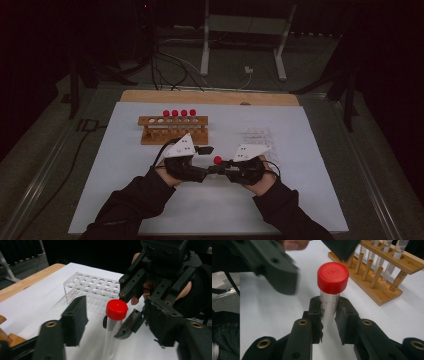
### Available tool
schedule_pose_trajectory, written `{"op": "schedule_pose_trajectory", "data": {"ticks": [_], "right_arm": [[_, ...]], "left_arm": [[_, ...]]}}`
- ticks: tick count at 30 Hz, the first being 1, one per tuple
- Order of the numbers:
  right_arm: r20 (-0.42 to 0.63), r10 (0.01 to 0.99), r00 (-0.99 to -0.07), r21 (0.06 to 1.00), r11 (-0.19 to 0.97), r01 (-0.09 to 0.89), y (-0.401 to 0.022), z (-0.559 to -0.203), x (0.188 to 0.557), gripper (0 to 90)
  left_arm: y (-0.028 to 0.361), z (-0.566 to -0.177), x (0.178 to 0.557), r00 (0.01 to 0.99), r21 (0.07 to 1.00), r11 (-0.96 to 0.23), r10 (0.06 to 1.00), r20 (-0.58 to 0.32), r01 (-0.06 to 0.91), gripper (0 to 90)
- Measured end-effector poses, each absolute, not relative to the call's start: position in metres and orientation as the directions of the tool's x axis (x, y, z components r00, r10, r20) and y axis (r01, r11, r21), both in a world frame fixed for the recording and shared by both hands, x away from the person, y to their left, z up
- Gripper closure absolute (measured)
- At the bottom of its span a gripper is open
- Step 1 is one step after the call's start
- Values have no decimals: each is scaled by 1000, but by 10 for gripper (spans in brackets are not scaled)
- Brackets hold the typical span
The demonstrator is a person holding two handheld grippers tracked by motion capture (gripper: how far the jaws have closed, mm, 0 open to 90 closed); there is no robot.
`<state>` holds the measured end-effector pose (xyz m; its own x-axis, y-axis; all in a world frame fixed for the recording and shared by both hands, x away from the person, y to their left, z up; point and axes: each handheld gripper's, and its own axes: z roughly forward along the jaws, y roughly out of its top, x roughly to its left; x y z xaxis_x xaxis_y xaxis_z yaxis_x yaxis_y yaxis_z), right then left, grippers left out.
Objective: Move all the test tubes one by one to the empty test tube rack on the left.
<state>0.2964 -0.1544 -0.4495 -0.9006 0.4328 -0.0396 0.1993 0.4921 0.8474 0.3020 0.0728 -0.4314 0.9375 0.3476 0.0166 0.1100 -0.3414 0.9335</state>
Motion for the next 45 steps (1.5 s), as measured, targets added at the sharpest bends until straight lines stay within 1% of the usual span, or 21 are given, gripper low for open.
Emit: {"op": "schedule_pose_trajectory", "data": {"ticks": [4, 8, 15, 29, 34, 36, 41, 45], "right_arm": [[-38, 431, -901, 848, 492, 200, -154, -450, 296, 753], [-38, 432, -901, 848, 491, 199, -154, -449, 296, 753], [-39, 438, -898, 846, 492, 204, -154, -449, 296, 753], [-38, 460, -887, 859, 468, 206, -155, -446, 295, 739], [-43, 488, -872, 873, 443, 205, -160, -441, 294, 616], [-45, 495, -868, 875, 439, 205, -163, -440, 294, 598], [-51, 523, -850, 890, 411, 199, -170, -435, 291, 480], [-43, 541, -840, 897, 391, 206, -176, -434, 290, 367]], "left_arm": [[70, -432, 303, 936, 933, -346, 350, 30, 99, 486], [68, -434, 304, 932, 930, -355, 361, 41, 97, 553], [64, -435, 303, 937, 922, -377, 346, 54, 86, 697], [67, -429, 305, 937, 926, -369, 345, 54, 83, 717], [71, -422, 307, 934, 929, -362, 353, 55, 82, 717], [73, -419, 307, 930, 929, -360, 363, 59, 82, 718], [79, -414, 308, 924, 935, -344, 379, 57, 83, 718], [86, -410, 308, 916, 938, -338, 396, 64, 80, 718]]}}
